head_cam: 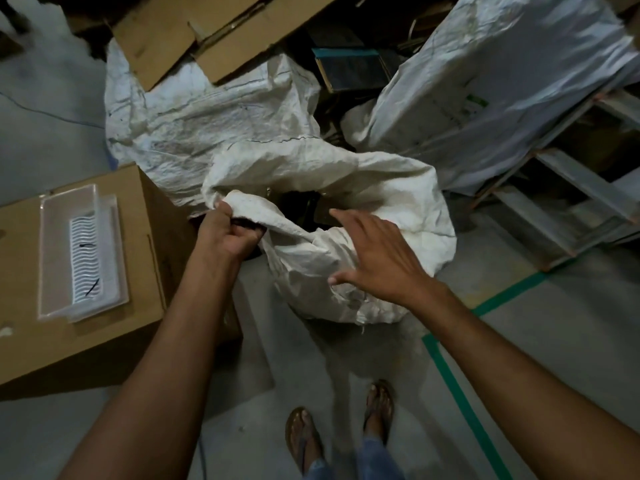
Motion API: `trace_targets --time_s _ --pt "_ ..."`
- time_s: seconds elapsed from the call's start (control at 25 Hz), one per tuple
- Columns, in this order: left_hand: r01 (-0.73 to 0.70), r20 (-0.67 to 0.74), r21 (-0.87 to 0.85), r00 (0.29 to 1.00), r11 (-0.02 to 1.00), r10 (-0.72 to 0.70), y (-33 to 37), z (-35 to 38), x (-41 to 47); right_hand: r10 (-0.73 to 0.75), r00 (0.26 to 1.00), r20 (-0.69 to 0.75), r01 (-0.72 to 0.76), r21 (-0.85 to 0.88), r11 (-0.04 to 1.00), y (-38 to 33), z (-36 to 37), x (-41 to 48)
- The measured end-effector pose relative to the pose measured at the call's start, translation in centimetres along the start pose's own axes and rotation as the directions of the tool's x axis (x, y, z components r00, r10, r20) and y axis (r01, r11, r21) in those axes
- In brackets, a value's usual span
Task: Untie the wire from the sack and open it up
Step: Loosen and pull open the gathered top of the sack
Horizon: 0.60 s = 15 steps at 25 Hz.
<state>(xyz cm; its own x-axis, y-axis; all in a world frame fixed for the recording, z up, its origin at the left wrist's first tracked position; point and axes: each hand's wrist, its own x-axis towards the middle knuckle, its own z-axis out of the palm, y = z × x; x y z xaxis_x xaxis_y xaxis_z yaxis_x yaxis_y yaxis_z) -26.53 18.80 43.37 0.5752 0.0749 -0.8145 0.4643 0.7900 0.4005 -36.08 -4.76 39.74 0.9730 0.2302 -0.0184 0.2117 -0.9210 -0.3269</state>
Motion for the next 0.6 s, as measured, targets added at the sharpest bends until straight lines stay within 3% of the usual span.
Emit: trace_targets --time_s 0.12,0.2,0.32,0.4,0.48,0.56,0.6 --pt "-0.017 0.003 -0.055 1.000 0.998 0.017 0.4 -0.2 0.7 0.118 0.989 0.085 -0.105 -0.141 0.984 -1.3 3.9 0.6" --pt "-0.043 0.017 -0.043 0.999 0.998 0.043 1.1 -0.6 0.3 0.159 0.986 0.041 -0.148 -0.195 0.970 -0.7 4.6 0.0" --pt "-0.040 0.013 -0.102 0.999 0.994 0.042 1.4 -1.0 0.5 0.082 0.963 -0.255 -0.126 -0.161 0.979 -0.2 2.4 -0.3" --pt "-0.022 0.013 -0.078 1.000 0.997 0.023 1.0 -1.3 1.0 0.008 0.878 -0.478 -0.109 -0.184 0.977 -0.8 0.8 -0.4" --pt "0.005 0.086 -0.023 0.996 1.000 -0.003 1.0 -1.7 1.3 -0.047 0.811 -0.583 -0.129 -0.257 0.958 -1.8 0.9 -1.0" --pt "-0.054 0.141 0.057 0.989 0.997 0.046 0.8 -2.8 2.6 -0.113 0.904 -0.413 -0.036 -0.335 0.942 -2.0 2.3 -2.6" --pt "-0.111 0.166 0.085 0.982 0.990 0.096 0.9 -3.4 3.1 -0.134 0.971 -0.197 0.069 -0.307 0.949 -2.2 3.1 -3.6"
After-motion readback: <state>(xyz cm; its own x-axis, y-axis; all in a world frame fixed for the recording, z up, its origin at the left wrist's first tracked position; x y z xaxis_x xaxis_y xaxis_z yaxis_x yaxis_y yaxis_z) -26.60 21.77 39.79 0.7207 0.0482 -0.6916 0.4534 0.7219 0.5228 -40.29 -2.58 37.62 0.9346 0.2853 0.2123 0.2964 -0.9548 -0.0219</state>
